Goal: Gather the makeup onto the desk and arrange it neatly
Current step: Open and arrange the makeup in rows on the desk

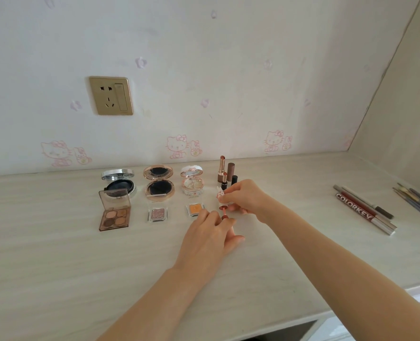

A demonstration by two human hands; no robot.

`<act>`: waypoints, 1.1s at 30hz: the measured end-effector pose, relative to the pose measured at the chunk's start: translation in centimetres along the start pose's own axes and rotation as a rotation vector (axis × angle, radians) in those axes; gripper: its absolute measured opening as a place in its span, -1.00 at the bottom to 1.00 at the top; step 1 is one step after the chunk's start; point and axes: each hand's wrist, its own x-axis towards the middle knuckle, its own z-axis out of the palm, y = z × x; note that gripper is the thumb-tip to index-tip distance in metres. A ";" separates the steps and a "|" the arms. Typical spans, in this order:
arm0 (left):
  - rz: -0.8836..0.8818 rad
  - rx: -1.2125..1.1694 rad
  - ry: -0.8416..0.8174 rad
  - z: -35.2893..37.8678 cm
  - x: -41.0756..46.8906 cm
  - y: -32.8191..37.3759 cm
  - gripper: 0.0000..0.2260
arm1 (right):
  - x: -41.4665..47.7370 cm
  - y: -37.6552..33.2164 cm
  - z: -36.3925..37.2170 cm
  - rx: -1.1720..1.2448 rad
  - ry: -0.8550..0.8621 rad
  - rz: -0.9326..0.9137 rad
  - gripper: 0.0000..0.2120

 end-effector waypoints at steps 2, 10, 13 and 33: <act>-0.005 0.007 -0.001 0.1 0.0 0.0 -0.54 | 0.2 0.0 0.1 -0.048 0.016 -0.001 -0.90; -0.069 -0.033 -0.031 0.1 -0.1 -0.2 -0.52 | 1.1 0.4 0.7 -0.108 0.044 -0.019 -0.85; -0.076 -0.043 -0.075 0.0 -0.2 -0.2 -0.55 | 1.2 0.4 0.7 -0.127 0.033 -0.025 -0.84; -0.100 -0.100 -0.108 0.2 -0.2 -0.5 -0.57 | 1.0 0.4 1.0 -0.173 0.046 -0.005 -0.81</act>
